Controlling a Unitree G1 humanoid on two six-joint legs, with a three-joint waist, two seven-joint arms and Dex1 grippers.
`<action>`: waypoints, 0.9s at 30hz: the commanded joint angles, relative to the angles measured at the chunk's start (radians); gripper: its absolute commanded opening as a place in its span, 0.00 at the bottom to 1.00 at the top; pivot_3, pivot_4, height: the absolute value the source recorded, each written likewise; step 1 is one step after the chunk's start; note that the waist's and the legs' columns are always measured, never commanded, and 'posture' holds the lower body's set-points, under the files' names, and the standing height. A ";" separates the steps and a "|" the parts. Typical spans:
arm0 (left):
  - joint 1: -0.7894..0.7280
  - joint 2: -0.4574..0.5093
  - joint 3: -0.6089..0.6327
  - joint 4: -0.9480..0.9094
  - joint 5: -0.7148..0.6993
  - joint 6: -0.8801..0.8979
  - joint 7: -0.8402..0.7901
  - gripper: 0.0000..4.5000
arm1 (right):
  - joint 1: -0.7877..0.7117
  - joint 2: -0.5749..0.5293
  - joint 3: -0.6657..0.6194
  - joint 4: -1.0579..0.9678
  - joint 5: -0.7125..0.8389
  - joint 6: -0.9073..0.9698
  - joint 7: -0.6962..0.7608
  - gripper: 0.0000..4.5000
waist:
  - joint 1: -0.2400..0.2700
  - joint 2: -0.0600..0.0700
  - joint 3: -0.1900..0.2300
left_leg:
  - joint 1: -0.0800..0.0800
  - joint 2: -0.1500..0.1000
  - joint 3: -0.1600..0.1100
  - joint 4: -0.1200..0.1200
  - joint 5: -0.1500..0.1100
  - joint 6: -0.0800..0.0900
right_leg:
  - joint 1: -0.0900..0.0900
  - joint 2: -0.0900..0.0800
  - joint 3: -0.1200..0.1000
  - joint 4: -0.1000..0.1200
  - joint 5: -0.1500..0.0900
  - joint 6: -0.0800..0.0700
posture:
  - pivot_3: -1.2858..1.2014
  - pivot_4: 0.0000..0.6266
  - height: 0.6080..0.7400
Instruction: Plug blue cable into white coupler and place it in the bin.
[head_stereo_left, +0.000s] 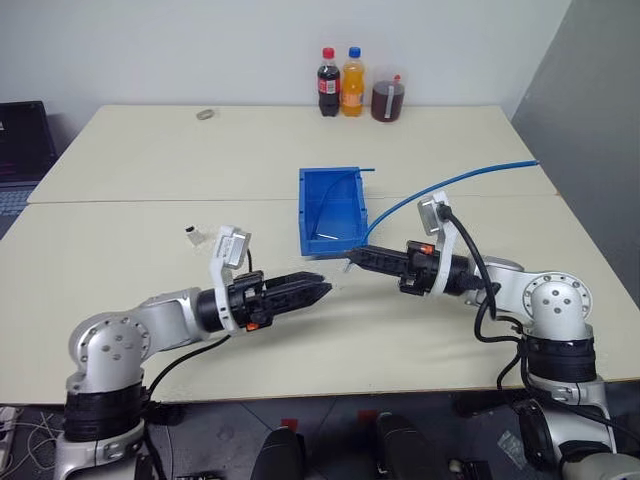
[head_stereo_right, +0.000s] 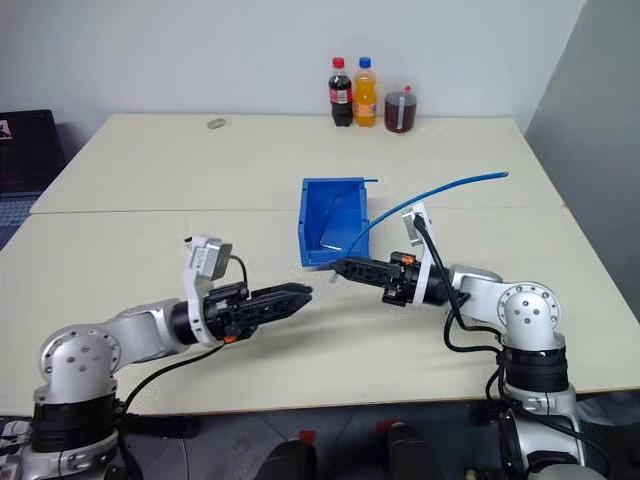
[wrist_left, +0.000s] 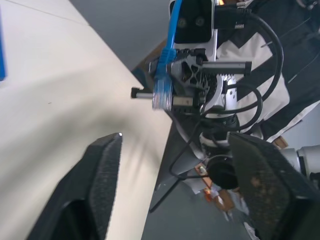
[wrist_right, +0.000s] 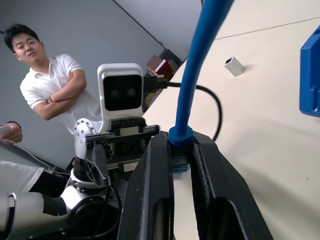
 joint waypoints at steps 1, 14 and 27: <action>0.024 0.022 0.119 -0.037 0.057 -0.119 0.082 0.99 | -0.014 -0.028 0.009 0.000 -0.043 -0.032 0.065 0.04 | 0.001 0.000 0.000 | 0.000 0.000 0.000 0.000 0.000 0.000 | 0.000 0.000 0.000 0.000 0.000 0.000 | 0.52 0.24 1.00; 0.154 -0.192 -0.059 0.033 0.942 -0.623 0.746 1.00 | -0.012 -0.046 0.014 0.021 -0.132 -0.060 0.142 0.04 | 0.016 0.000 0.000 | -0.002 0.000 0.002 0.000 0.000 0.000 | 0.000 -0.001 0.002 -0.004 0.003 -0.003 | 0.52 0.24 1.00; -0.171 -0.335 -0.030 0.495 1.099 -0.751 0.946 1.00 | -0.033 -0.081 0.013 0.050 -0.211 -0.064 0.151 0.04 | 0.028 -0.001 -0.001 | -0.005 -0.001 0.001 0.001 0.000 0.000 | 0.000 -0.002 0.000 -0.005 0.005 -0.001 | 0.52 0.24 1.00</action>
